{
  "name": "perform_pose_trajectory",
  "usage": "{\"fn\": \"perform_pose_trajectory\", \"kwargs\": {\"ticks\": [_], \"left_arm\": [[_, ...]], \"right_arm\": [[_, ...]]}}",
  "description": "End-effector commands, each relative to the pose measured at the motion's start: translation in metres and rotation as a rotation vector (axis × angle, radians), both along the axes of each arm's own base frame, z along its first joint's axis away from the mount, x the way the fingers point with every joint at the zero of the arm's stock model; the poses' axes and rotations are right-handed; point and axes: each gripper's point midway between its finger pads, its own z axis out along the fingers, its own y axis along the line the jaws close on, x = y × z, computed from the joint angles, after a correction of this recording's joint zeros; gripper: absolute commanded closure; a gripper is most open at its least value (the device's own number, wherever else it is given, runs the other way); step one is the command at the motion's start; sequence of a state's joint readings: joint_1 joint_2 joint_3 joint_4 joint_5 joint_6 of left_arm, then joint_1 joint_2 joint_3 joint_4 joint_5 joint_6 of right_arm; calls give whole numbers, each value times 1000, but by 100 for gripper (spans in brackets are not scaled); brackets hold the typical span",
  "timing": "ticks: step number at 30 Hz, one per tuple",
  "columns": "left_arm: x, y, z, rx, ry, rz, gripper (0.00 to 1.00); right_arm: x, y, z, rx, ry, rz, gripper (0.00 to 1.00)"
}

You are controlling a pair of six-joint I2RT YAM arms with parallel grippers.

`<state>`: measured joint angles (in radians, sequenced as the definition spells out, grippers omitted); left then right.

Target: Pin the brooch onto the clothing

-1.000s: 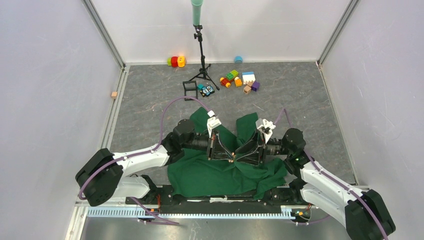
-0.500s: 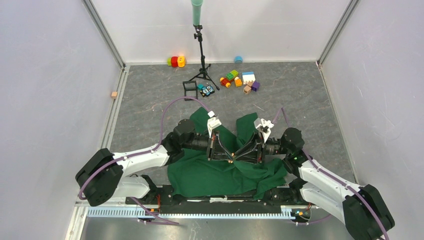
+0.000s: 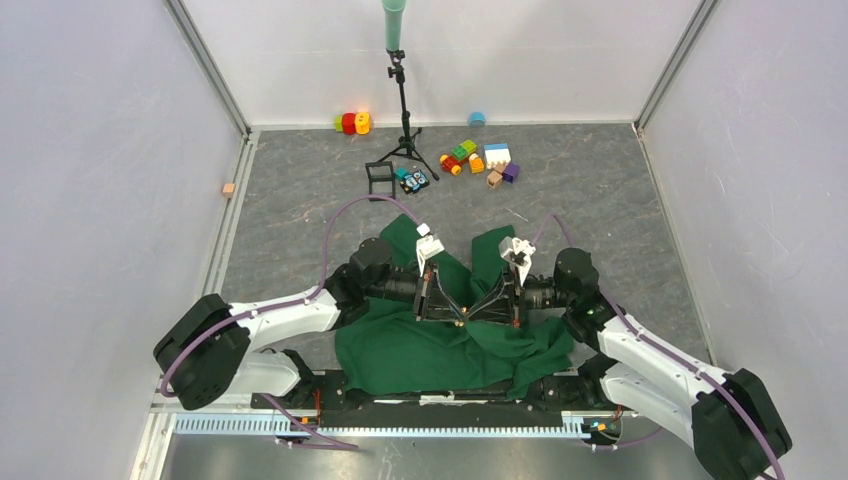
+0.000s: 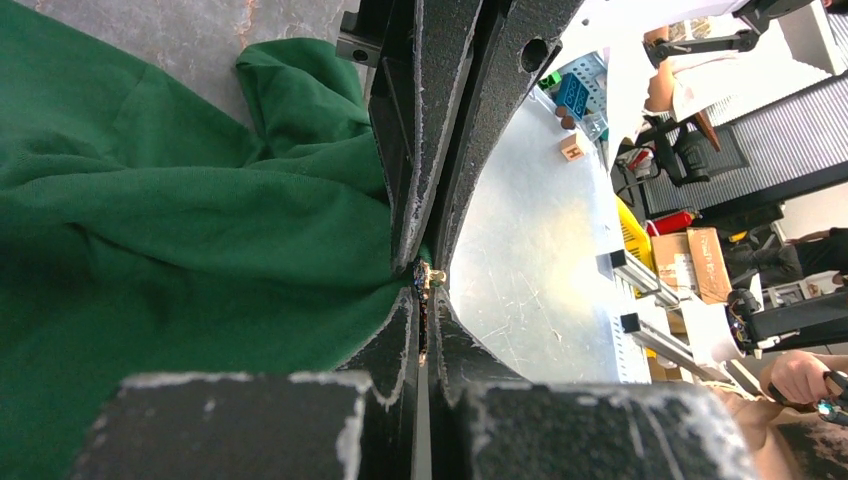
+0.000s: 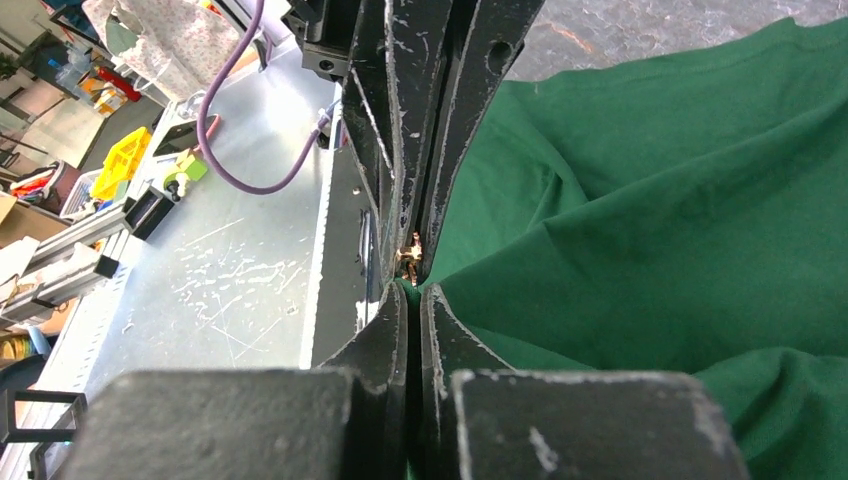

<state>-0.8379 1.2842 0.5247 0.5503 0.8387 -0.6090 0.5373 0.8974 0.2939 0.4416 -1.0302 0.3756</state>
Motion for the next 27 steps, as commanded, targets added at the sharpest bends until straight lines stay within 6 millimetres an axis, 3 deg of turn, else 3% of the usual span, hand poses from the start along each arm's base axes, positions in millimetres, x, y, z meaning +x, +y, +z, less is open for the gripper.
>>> {"fn": "perform_pose_trajectory", "kwargs": {"ticks": [1, 7, 27], "left_arm": [[-9, -10, 34, -104, -84, -79, 98], [-12, -13, 32, -91, -75, -99, 98], [-13, -24, 23, -66, -48, -137, 98]], "right_arm": [[34, 2, -2, -64, -54, -143, 100], [41, 3, -10, -118, -36, -172, 100], [44, 15, 11, -138, -106, -178, 100]]}}
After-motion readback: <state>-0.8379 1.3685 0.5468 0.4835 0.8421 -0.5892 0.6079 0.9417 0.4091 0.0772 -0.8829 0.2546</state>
